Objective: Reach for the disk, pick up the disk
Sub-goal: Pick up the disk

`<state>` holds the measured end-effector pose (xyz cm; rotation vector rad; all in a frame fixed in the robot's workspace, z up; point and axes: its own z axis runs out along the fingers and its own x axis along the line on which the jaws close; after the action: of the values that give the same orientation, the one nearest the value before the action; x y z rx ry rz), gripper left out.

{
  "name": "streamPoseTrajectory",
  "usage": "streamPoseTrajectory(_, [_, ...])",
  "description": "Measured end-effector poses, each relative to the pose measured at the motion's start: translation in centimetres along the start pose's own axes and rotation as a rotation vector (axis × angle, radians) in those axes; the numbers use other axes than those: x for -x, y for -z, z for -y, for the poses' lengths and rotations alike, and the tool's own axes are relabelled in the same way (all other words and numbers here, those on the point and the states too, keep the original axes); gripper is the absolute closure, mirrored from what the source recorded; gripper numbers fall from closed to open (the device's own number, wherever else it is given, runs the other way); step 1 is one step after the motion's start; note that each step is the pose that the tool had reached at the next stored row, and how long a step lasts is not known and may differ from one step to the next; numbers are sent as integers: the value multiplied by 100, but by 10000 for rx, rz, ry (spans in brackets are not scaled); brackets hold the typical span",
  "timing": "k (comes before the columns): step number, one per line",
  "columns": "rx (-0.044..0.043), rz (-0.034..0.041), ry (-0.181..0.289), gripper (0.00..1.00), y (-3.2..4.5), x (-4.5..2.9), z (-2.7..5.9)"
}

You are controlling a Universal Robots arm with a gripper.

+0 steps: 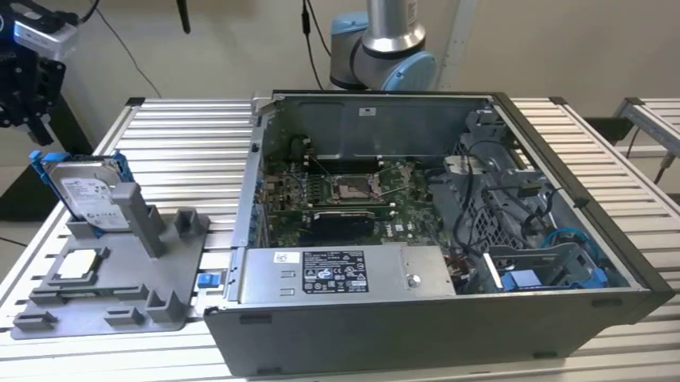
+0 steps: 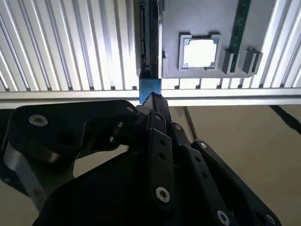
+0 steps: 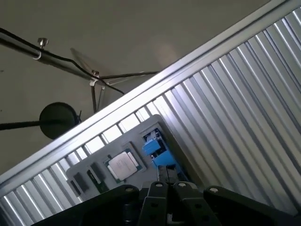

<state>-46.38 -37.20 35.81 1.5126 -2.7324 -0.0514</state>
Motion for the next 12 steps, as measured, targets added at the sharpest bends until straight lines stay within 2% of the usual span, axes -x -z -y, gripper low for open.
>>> streamPoseTrajectory(7, [0, -38, 1029, 100, 0, 4, 8])
streamPoseTrajectory(12, [-11, -66, 1933, 100, -1, 5, 9])
